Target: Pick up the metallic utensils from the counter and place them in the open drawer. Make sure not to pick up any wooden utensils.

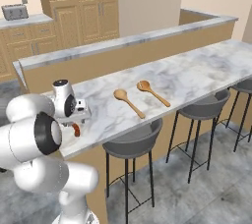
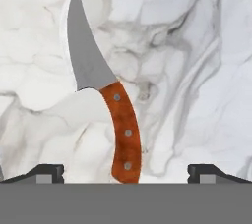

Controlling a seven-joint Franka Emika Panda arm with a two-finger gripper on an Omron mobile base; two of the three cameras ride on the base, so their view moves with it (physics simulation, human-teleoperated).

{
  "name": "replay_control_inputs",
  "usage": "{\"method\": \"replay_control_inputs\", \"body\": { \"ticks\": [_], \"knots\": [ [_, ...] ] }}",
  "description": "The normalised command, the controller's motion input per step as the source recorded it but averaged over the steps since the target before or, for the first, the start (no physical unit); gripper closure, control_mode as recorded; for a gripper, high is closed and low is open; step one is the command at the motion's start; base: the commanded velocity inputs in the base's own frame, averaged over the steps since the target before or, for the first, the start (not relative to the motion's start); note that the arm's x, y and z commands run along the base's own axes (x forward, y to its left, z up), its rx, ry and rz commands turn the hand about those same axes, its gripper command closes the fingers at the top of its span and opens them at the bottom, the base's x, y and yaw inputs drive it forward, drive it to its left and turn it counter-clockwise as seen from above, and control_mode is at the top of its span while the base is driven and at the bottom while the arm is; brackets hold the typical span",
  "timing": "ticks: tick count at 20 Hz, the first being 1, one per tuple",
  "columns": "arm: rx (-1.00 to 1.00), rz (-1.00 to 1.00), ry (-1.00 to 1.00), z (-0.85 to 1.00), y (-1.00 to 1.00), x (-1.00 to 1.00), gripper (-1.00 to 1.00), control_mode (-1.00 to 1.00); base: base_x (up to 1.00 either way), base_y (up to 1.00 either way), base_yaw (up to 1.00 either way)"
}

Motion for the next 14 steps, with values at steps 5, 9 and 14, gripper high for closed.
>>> {"method": "replay_control_inputs", "body": {
  "ticks": [5,9,14],
  "knots": [
    [0.0,0.11,0.09,-0.29,0.02,0.34,-1.0,-1.0,0.0,0.0,0.0],
    [0.0,0.04,0.03,-0.15,-0.08,0.14,-1.0,-1.0,0.0,0.0,0.0],
    [0.0,0.0,0.0,-0.27,0.0,0.02,-1.0,-1.0,0.0,0.0,0.0]
  ]
}}
